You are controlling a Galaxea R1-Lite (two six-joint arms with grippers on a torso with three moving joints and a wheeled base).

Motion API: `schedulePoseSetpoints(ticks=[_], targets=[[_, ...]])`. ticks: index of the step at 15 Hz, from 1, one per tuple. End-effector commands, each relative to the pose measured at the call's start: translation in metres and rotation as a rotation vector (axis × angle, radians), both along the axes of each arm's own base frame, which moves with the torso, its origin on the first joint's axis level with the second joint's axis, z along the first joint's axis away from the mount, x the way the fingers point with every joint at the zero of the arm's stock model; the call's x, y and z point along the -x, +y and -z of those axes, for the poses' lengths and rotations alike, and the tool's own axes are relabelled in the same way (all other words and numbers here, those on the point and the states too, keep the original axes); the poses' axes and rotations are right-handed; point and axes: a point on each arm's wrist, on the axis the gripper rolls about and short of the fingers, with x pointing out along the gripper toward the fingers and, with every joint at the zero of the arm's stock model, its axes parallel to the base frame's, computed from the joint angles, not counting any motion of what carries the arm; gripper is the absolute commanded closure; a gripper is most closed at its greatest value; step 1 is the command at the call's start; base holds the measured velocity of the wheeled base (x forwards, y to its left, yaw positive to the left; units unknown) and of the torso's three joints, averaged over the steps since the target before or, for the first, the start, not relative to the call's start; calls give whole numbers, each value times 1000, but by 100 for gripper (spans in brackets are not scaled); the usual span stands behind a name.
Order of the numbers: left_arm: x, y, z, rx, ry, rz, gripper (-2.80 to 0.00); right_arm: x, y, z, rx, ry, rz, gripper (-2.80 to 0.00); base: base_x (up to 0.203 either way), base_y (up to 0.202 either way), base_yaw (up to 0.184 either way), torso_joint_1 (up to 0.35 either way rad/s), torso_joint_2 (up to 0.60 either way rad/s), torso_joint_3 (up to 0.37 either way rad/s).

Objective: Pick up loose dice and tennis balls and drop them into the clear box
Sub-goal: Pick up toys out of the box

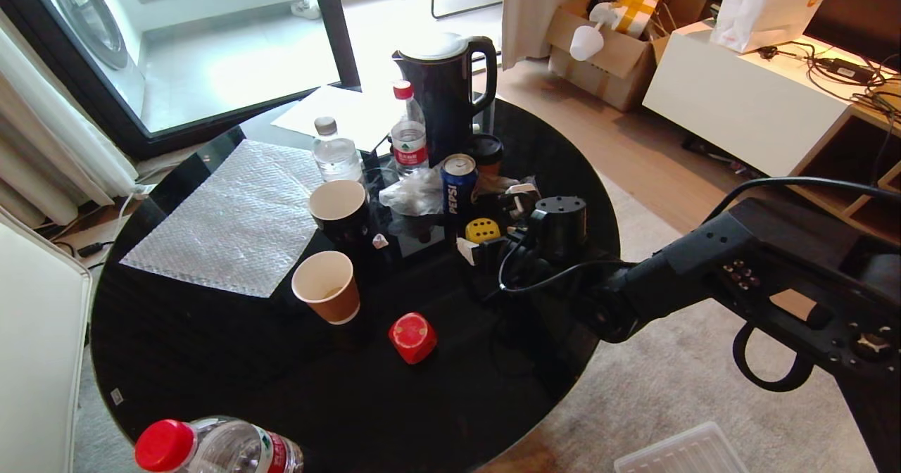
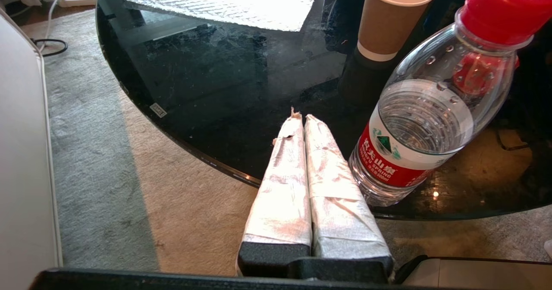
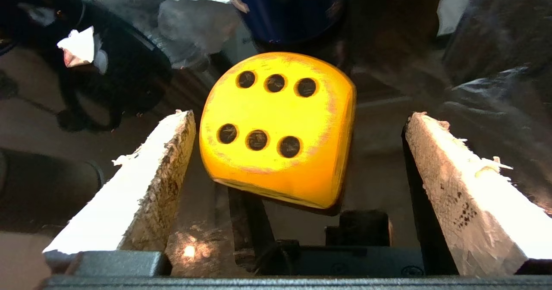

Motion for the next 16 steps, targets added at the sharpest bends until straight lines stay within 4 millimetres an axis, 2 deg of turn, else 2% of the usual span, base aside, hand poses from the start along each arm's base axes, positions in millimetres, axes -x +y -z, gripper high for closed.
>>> schedulePoseSetpoints(ticks=[1, 9, 16], targets=[[0, 0, 0, 1, 0, -1, 0, 3, -2, 6, -13, -10, 1, -280, 0, 0, 0, 0, 0, 0], [0, 0, 1, -1, 3, -1, 0, 2, -2, 11, -3, -15, -4, -280, 0, 0, 0, 0, 0, 0], [0, 0, 0, 1, 2, -1, 0, 2, -2, 6, 11, -37, -7, -280, 0, 0, 0, 0, 0, 0]])
